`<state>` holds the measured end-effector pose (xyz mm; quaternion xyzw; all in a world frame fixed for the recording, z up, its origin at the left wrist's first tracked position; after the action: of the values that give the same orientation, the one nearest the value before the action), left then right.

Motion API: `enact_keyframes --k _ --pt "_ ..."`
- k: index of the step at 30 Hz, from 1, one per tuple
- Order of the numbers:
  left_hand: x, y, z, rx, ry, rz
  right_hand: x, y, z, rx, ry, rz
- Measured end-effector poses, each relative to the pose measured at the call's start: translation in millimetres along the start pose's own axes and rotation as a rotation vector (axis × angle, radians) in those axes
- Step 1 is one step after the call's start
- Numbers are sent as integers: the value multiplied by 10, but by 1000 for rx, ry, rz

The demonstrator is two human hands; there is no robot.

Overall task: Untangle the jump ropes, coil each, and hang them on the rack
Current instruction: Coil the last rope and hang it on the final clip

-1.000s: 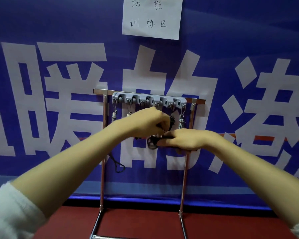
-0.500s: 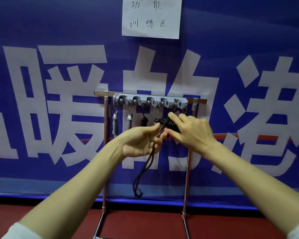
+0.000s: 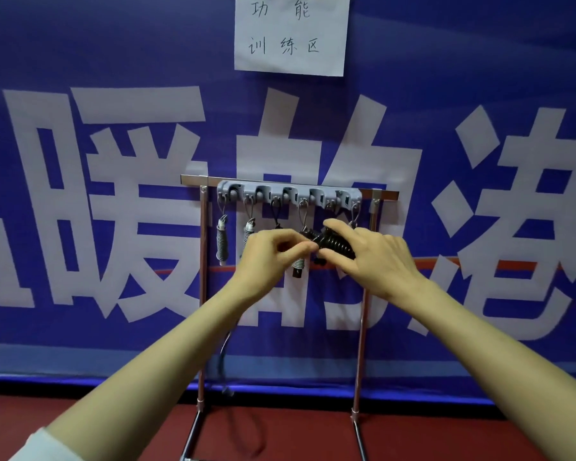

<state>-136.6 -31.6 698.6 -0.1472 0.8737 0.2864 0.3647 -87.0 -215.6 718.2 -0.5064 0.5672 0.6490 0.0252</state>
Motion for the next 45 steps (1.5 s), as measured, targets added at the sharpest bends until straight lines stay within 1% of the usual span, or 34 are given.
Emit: enact_keyframes --k 2,3,4,6,7,9,11,12,13,14,15,17,18,20,21,23,25,27,30,32,35,38,41,43,45 --pt "-5 -32 33 -352 -339 -180 -6 18 14 -51 -52 33" --pt "-14 -36 39 -494 -462 -233 -10 13 19 -18 -43 49" --pt "-26 -35 50 -599 -562 -264 -7 -4 29 30 -24 85" --pt "-54 -59 75 -749 -727 -272 6 -51 61 100 -14 196" --pt "-55 -87 71 -793 -780 -259 4 -58 73 109 -34 244" --pt "-43 -141 43 -822 -828 -259 -40 -46 85 108 -87 296" --pt "-16 -160 36 -800 -837 -275 -79 -22 105 95 -104 284" --pt "-4 -153 47 -774 -834 -277 -85 -7 108 83 -99 241" --pt "3 -148 88 -737 -812 -279 -85 3 109 71 -91 182" --pt "31 -141 104 -666 -748 -287 -80 9 113 60 -87 127" --pt "63 -144 117 -521 -615 -282 -76 10 121 52 -85 84" --pt "153 -174 49 -48 -194 -240 -73 8 141 66 -64 25" --pt "186 -193 1 170 11 -197 -76 10 152 82 -45 0" --pt "172 -169 -49 496 319 -83 -80 31 160 115 -10 -32" --pt "148 -146 -54 620 427 6 -80 45 153 124 -3 -39" --pt "94 -82 -44 798 549 169 -80 87 131 117 -12 -40" --pt "48 -41 -10 865 594 229 -77 125 106 98 -20 -29" --pt "31 -29 8 930 643 227 -78 159 96 36 -14 9" --pt "44 -46 -5 990 665 238 -65 202 103 -215 -26 81" --pt "51 -51 -6 973 603 242 -49 223 122 -491 -82 125" --pt "39 -41 -27 929 465 225 -28 275 197 -965 -239 198" --pt "7 -46 -69 896 370 161 -12 268 261 -1312 -397 359" --pt "7 -70 -116 901 292 127 -13 263 325 -1514 -446 517" --pt "-8 -79 -121 881 251 103 -39 252 336 -1559 -452 543" --pt "-25 -80 -83 726 201 1 -65 231 359 -1538 -460 515"
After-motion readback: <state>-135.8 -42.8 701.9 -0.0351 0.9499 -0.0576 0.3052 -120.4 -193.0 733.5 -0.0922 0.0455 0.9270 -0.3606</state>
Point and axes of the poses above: each hand's wrist, its own x-axis away from the middle knuckle, its own y-axis out of the back of the hand, z = x × y, the point moved 1 cm from there along -x, towards the middle knuckle, and after that the axes turned 1 degree about -z, right-handed, at the moved point
